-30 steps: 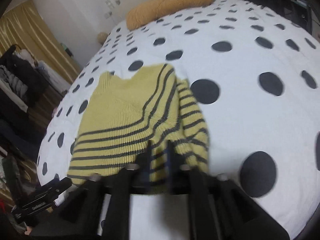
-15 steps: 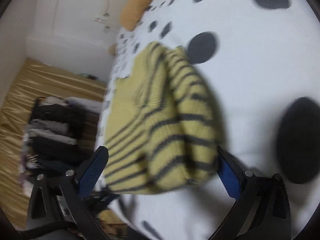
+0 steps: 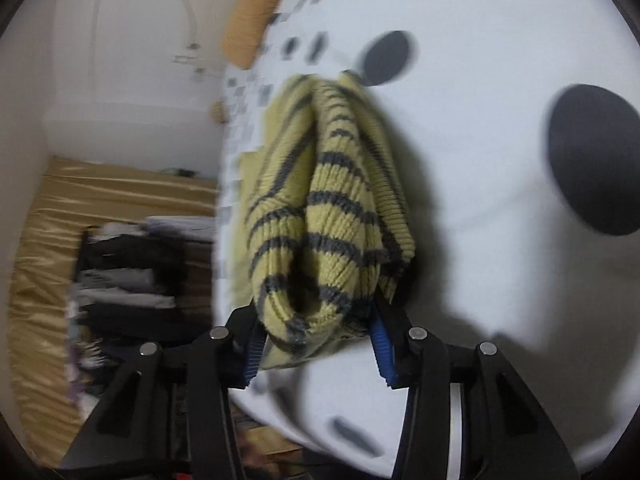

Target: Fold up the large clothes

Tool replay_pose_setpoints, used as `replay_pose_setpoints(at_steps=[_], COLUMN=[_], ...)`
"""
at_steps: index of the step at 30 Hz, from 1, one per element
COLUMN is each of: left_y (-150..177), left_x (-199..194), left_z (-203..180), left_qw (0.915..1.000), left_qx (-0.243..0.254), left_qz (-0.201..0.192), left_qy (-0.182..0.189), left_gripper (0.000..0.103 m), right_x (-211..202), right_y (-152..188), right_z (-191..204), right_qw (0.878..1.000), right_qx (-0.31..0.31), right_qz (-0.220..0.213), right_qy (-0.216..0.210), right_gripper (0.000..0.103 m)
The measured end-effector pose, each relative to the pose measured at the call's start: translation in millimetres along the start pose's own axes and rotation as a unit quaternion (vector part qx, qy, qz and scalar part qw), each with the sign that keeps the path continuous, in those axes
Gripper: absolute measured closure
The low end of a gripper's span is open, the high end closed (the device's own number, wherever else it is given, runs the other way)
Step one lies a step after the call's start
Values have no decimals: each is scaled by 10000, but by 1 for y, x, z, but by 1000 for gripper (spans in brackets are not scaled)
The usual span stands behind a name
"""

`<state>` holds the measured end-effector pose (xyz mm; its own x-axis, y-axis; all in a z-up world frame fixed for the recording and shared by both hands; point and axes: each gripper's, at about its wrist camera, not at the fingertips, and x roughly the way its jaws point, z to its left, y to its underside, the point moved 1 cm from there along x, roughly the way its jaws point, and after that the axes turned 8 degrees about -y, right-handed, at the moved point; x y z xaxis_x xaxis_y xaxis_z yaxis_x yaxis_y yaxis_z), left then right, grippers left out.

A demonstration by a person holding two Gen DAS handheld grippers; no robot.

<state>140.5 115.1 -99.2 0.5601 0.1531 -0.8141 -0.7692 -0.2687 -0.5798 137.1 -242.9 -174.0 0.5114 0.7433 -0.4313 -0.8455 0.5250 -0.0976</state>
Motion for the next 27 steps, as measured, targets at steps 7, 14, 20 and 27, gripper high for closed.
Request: replay_pose_setpoints(at_steps=[7, 14, 20, 27], left_y=[3, 7, 20, 22], left_x=[-7, -35, -25, -22], left_z=[7, -24, -46, -40], left_qw=[9998, 9992, 9965, 9970], left_qx=[-171, 273, 836, 733], left_qz=[47, -154, 51, 238], left_qy=[120, 244, -33, -32], left_gripper=[1, 1, 1, 1], right_x=[-23, -36, 11, 0], right_y=[3, 24, 17, 13], right_z=[34, 115, 87, 73], right_qw=[9882, 9374, 9299, 9132], right_qx=[-1098, -2914, -2814, -2826], right_qz=[-116, -454, 105, 91], right_qy=[1064, 1851, 2365, 2935], right_gripper=[41, 41, 41, 35])
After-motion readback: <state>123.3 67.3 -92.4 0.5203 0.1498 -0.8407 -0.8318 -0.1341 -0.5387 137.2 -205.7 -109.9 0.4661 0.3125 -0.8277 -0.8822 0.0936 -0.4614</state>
